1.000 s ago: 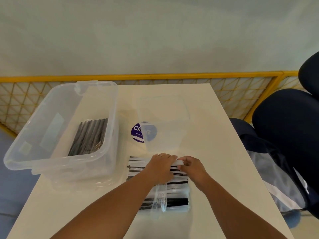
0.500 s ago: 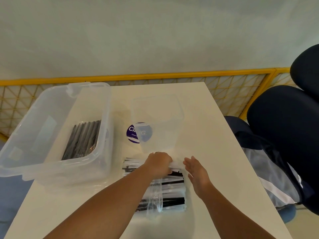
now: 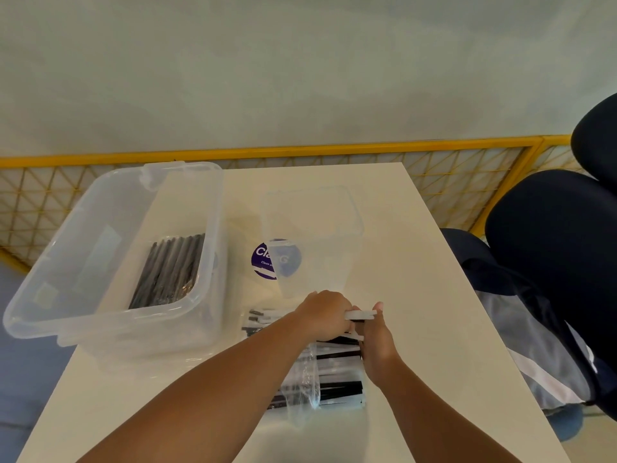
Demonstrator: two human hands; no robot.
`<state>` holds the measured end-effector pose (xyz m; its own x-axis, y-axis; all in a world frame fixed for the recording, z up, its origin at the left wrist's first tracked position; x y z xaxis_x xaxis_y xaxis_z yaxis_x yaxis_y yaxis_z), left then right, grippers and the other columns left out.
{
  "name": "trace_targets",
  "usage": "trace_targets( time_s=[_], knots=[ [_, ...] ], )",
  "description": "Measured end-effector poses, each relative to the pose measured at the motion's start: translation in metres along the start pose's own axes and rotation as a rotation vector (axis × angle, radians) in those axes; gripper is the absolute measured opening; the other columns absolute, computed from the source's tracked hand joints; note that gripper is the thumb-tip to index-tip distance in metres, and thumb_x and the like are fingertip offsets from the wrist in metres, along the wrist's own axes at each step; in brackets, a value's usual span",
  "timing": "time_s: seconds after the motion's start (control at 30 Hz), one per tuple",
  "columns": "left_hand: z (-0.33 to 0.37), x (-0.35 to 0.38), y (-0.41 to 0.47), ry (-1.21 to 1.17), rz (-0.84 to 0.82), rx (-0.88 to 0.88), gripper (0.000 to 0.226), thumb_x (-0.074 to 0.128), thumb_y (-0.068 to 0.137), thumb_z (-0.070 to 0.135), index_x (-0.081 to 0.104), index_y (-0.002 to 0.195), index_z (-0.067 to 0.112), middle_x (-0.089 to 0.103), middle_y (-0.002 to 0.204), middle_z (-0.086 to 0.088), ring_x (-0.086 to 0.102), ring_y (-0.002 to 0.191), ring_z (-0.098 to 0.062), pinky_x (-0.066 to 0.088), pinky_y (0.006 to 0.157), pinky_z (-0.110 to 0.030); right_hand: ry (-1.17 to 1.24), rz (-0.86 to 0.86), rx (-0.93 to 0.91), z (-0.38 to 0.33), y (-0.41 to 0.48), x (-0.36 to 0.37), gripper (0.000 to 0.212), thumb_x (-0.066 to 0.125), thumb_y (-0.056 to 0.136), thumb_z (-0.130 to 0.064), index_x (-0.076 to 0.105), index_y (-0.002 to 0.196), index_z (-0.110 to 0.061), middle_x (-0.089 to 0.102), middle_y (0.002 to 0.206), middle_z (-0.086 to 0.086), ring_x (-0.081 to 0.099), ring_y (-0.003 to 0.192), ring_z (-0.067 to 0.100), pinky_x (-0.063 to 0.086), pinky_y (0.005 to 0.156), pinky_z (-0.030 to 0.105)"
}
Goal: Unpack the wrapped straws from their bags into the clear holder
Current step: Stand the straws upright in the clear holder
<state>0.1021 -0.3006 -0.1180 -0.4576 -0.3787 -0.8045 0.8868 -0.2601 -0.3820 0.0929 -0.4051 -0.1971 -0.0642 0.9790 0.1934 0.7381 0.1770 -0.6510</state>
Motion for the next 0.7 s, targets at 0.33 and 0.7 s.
trace_targets(
  time_s=[0.33,0.7],
  knots=[
    [0.025,-0.037,-0.007,-0.371,0.057,0.077,0.017,0.045,0.097,0.024,0.056,0.102,0.012,0.055,0.083,0.006,0.052,0.073,-0.012,0.039,0.067,-0.022,-0.159,0.008,-0.107,-0.004,-0.001,0.003,0.066,0.008,0.096,-0.054,0.034,0.143,-0.016,0.030,0.152,0.005,0.022,0.142,0.021,0.014,0.116,0.038],
    [0.031,-0.103,-0.042,-0.874,0.369,0.201,0.025,0.048,0.096,0.027,0.058,0.073,0.026,0.064,0.071,0.010,0.060,0.082,-0.012,0.040,0.097,-0.034,-0.459,-0.010,-0.171,-0.006,-0.009,0.011,0.048,0.030,0.100,-0.039,0.038,0.142,-0.017,0.035,0.149,0.005,0.029,0.139,0.023,0.021,0.113,0.036]
  ],
)
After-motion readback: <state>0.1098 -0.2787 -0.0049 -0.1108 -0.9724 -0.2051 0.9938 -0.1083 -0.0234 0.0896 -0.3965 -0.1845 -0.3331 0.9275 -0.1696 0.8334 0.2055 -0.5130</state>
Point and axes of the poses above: each hand's wrist, its own y-axis towards the middle knuckle, its own x-axis out of the palm, z = x × y, the point moved 3 cm from there along y, towards the middle knuckle
